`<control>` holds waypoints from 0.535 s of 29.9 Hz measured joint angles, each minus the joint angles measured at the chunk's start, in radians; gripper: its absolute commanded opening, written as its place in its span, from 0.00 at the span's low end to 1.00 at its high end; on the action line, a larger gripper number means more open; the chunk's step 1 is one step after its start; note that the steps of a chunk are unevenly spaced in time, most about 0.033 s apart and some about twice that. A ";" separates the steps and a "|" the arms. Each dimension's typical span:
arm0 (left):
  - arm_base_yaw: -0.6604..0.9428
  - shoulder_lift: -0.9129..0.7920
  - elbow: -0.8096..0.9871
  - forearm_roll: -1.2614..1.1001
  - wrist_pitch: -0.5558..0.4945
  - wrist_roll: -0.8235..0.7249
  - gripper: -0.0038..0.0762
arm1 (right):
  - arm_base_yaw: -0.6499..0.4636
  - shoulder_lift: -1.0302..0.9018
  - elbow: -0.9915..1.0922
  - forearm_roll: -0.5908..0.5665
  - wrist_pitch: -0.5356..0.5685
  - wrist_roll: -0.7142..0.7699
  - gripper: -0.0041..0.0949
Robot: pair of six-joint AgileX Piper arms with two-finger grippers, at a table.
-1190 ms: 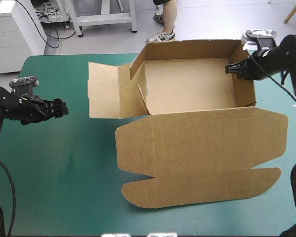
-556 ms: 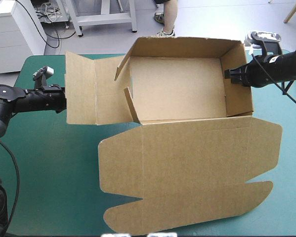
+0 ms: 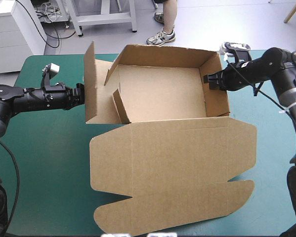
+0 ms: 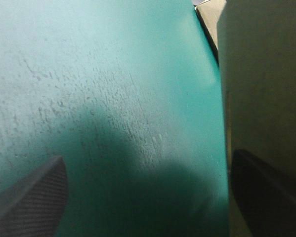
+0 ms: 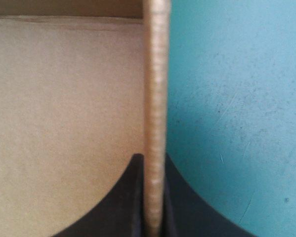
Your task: Fold the box
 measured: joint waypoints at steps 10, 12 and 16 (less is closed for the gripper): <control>0.000 0.000 0.000 0.002 0.000 0.000 0.84 | 0.072 0.089 0.000 -0.069 -0.084 0.055 0.02; 0.000 0.000 0.000 0.003 0.000 0.000 0.84 | 0.095 0.106 0.000 -0.072 -0.092 0.060 0.02; 0.000 0.000 0.000 0.006 0.000 -0.001 0.84 | 0.147 0.143 0.001 -0.072 -0.118 0.073 0.02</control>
